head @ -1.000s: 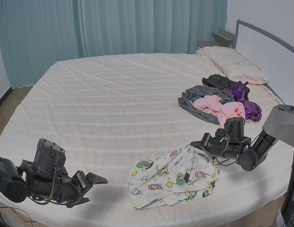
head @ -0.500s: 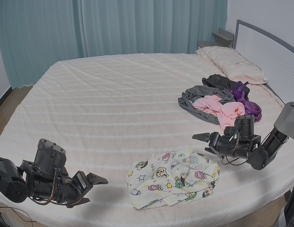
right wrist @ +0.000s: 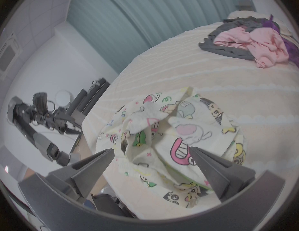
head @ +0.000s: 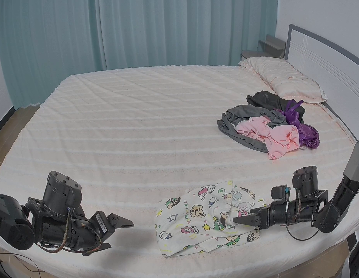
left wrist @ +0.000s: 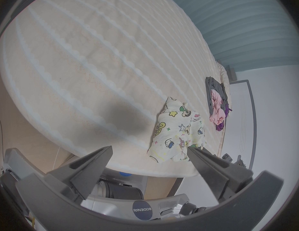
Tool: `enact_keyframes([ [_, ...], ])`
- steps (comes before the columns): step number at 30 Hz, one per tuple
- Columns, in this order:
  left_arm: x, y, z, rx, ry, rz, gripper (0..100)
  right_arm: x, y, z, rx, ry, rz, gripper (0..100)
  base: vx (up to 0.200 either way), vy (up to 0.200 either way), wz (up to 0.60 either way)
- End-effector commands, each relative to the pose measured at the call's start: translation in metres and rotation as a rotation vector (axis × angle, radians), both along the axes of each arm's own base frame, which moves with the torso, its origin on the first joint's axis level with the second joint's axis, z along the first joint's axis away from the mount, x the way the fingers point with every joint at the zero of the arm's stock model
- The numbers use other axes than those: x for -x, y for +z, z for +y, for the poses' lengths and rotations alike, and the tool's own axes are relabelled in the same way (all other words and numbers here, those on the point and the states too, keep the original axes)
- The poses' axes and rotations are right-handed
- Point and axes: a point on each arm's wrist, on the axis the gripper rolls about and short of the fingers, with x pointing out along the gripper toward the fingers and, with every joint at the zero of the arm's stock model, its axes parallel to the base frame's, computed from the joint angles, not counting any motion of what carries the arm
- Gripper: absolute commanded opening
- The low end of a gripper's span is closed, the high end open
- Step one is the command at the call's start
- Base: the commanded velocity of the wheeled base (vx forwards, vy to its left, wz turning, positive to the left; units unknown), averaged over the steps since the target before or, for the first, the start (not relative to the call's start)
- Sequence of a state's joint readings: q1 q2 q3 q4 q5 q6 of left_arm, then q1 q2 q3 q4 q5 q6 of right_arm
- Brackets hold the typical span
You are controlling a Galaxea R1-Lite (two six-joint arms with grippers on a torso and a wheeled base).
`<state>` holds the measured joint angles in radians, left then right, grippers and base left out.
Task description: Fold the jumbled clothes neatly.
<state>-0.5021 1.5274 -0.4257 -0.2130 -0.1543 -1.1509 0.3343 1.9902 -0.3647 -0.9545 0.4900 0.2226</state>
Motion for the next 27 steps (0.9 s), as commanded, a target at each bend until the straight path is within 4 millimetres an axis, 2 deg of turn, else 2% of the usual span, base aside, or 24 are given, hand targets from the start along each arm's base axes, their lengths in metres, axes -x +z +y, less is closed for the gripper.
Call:
enact_keyframes([
  [1,0.002,-0.001,-0.002,0.001,-0.004,0.012,100,0.010,-0.013,0.006,0.034,0.089,0.018,100,0.000,0.000,0.00],
  [14,0.002,0.000,-0.002,0.003,-0.008,0.012,100,0.004,-0.015,0.026,0.042,0.159,-0.020,100,0.000,0.000,0.00],
  [15,0.003,-0.001,-0.002,0.002,-0.008,0.013,100,0.004,-0.016,0.026,0.046,0.160,-0.019,0,0.000,0.000,0.00],
  [19,0.002,-0.001,-0.002,0.002,-0.008,0.013,100,0.006,-0.017,0.024,0.053,0.155,-0.012,0,0.000,0.000,0.00],
  [27,0.002,-0.001,-0.002,0.002,-0.008,0.013,100,0.006,-0.013,0.000,0.047,0.080,-0.015,0,0.000,0.000,0.00],
])
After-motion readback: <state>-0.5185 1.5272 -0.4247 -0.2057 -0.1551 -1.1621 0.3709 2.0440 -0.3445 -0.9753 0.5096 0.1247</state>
